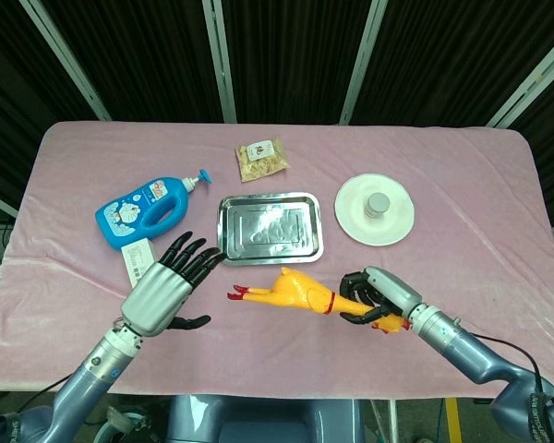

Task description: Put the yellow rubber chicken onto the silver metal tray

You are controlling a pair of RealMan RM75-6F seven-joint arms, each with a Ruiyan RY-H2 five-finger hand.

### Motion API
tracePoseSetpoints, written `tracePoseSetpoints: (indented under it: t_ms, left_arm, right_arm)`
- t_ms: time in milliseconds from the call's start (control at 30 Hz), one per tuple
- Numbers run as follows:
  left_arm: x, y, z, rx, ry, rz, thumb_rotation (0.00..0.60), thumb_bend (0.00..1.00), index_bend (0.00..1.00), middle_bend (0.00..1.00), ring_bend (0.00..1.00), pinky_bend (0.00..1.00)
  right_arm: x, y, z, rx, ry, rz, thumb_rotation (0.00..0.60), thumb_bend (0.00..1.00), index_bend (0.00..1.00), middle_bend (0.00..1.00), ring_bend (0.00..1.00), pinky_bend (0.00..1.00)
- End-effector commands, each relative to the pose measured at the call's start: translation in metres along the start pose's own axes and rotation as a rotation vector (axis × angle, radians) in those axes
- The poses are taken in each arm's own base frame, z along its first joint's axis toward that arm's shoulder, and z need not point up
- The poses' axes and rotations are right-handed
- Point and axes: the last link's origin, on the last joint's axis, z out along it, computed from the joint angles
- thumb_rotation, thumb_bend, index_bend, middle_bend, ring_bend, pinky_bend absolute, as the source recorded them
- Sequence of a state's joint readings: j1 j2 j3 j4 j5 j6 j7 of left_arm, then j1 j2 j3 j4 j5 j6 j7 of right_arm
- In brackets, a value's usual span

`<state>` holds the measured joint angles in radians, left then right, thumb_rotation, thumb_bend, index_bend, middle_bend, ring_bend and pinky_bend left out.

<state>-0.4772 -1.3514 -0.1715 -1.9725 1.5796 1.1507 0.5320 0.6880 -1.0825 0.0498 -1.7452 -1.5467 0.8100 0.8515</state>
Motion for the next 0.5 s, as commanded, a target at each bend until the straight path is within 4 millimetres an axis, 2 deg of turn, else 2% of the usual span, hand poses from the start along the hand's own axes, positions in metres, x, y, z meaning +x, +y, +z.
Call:
tracePoseSetpoints:
  t_ms: [33,267,500]
  left_arm:
    - [-0.004,0.015,0.019,-0.017,0.012,-0.024,0.6,0.01,0.1,0.13,0.07,0.04]
    - [-0.016,0.036,0.046,-0.031,-0.001,-0.083,0.6,0.01,0.11,0.13,0.07,0.04]
    - [-0.028,0.056,0.062,-0.052,-0.034,-0.13,0.6,0.01,0.12,0.14,0.07,0.04]
  right_arm:
    - [-0.003,-0.005,0.004,0.006,-0.009,0.002,0.6,0.45,1.0,0.8,0.81,0.97]
    - [-0.01,-0.013,0.007,0.019,-0.024,0.006,0.6,0.45,1.0,0.8,0.81,0.97]
    - [-0.014,-0.021,0.01,0.033,-0.032,0.004,0.6,0.46,1.0,0.8,0.81,0.97]
